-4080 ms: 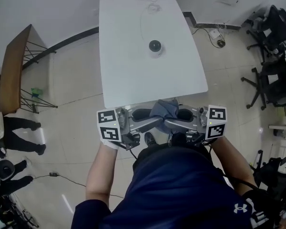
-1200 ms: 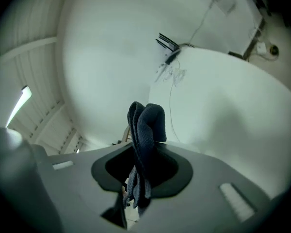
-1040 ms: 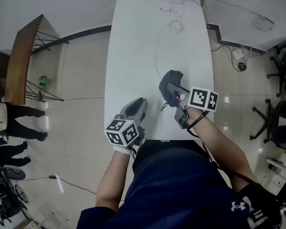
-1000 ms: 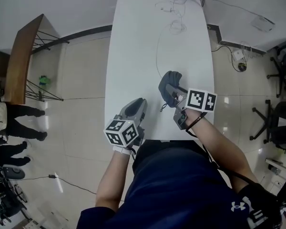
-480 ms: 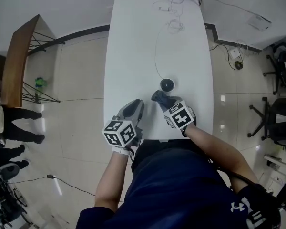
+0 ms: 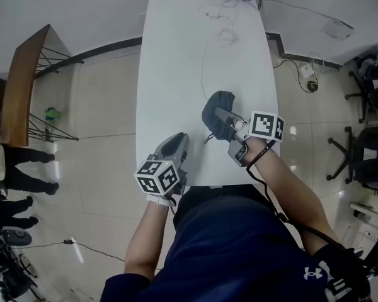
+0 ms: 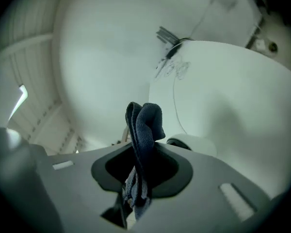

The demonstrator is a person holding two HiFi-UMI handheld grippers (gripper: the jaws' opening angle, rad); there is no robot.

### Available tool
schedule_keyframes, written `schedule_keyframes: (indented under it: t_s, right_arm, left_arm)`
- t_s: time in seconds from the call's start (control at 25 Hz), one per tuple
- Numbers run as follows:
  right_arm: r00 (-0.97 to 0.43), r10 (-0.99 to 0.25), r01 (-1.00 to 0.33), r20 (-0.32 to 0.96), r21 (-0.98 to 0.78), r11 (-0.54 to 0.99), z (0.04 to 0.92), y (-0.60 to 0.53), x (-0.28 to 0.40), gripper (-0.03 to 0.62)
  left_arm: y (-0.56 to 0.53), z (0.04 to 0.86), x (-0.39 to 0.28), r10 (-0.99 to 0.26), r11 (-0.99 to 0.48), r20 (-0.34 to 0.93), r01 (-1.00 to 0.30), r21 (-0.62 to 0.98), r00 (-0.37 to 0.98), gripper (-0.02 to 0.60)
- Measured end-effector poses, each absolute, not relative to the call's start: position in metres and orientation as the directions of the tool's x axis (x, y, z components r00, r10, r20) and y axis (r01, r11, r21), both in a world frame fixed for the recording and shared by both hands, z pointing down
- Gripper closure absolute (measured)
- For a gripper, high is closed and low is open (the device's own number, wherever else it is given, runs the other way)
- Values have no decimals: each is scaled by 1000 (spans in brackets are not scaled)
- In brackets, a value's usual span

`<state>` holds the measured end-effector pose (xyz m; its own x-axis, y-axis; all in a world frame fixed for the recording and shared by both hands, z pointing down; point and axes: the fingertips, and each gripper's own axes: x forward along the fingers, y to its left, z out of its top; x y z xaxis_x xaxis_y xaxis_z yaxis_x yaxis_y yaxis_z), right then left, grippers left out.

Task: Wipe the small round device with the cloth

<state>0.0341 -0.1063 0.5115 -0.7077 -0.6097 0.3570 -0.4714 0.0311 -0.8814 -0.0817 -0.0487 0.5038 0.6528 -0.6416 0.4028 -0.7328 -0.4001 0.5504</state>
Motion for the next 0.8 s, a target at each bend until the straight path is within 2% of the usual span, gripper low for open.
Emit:
schedule_keyframes:
  t_s: [0.08,0.2,0.32,0.44,0.52,0.6,0.72,0.8]
  right_arm:
    - [-673,-670,-390,313,-920,-38,516,-108,66,503]
    - [-619,-710,-382,336,-918,-102,541,-98,106,503]
    - [-602,-689,-437,403,-889,-138,571,-80,120,503]
    - [-566,-659,-566,495,-815,-126,588,-69,125,503]
    - [-512,-670,-686,537,-726,-58,584,-71,130,503]
    - [-512,-695,-750,504,-657,76,562,-78,123,503]
    - [-652,-638,-695,409,-658,288,531,-81,87,503]
    - [-721,-566,-635,399,-707,312,537,-77,73,503]
  left_arm:
    - [-50,502,-76,-631,-423,412,-736,528,658,528]
    - [-57,501,-61,-607,-471,440,-746,472,662,528]
    - [-68,499,-37,-580,-538,474,-749,388,662,528]
    - [-80,504,-9,-533,-638,534,-726,255,656,514]
    - [-89,511,6,-502,-704,580,-693,158,642,497]
    - [-97,522,16,-481,-740,612,-665,101,628,494]
    - [-100,528,27,-434,-758,636,-640,127,639,495]
    - [-98,527,33,-408,-761,643,-631,152,648,500]
